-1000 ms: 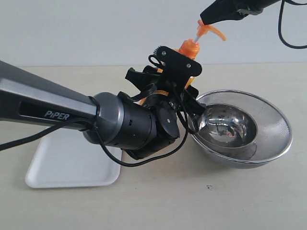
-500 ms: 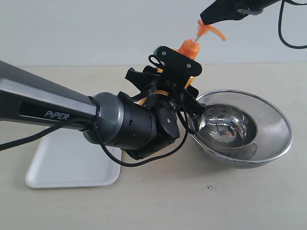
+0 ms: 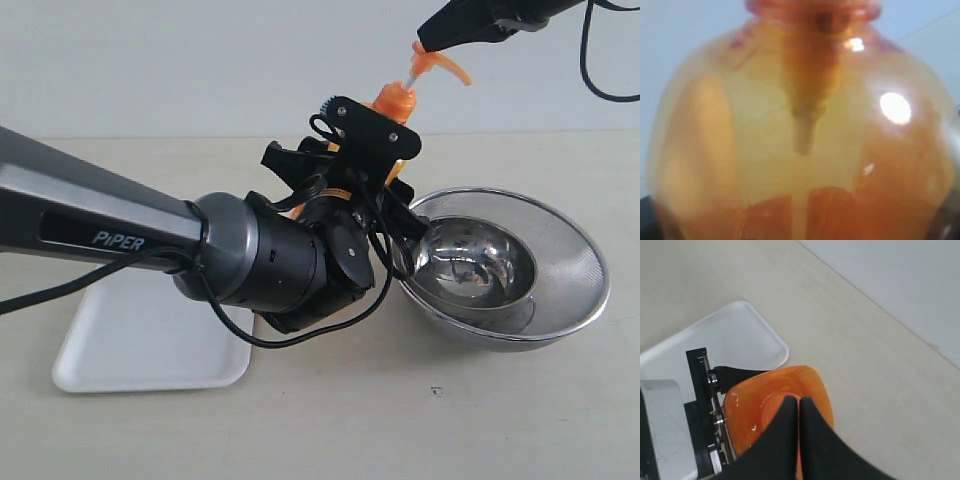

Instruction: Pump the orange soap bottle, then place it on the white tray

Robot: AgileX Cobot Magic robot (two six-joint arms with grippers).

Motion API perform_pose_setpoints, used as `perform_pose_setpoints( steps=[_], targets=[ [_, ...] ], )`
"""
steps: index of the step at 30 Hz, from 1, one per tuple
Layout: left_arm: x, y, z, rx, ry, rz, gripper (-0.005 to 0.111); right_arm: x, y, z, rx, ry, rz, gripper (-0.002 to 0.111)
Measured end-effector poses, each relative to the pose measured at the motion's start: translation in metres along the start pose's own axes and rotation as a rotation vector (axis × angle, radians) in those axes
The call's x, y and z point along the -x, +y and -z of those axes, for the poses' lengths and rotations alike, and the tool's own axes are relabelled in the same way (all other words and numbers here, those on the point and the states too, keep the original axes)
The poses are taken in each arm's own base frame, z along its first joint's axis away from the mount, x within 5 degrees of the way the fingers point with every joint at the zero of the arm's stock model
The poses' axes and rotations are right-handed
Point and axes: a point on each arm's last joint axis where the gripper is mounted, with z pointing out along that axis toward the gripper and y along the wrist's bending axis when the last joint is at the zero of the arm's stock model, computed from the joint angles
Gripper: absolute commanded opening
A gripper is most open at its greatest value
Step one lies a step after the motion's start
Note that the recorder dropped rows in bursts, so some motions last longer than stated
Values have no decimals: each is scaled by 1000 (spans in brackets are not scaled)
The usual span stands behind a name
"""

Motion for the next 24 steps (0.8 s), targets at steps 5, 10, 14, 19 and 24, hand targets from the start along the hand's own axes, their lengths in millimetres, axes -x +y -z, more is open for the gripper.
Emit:
perform_pose_setpoints(
  steps=[5,10,14,19,24],
  targets=[
    [0,0,0,0,0,0,5,0,0,0,2,1,0,0],
    [0,0,0,0,0,0,5,0,0,0,2,1,0,0],
    [0,0,0,0,0,-2,5,0,0,1,-4,2,6,0],
    [0,0,0,-1,-1,-10,5,2,3,7,-25,14,32,0],
    [0,-1,0,-9,-3,-17,5,2,7,14,-52,33,68,0]
  ],
)
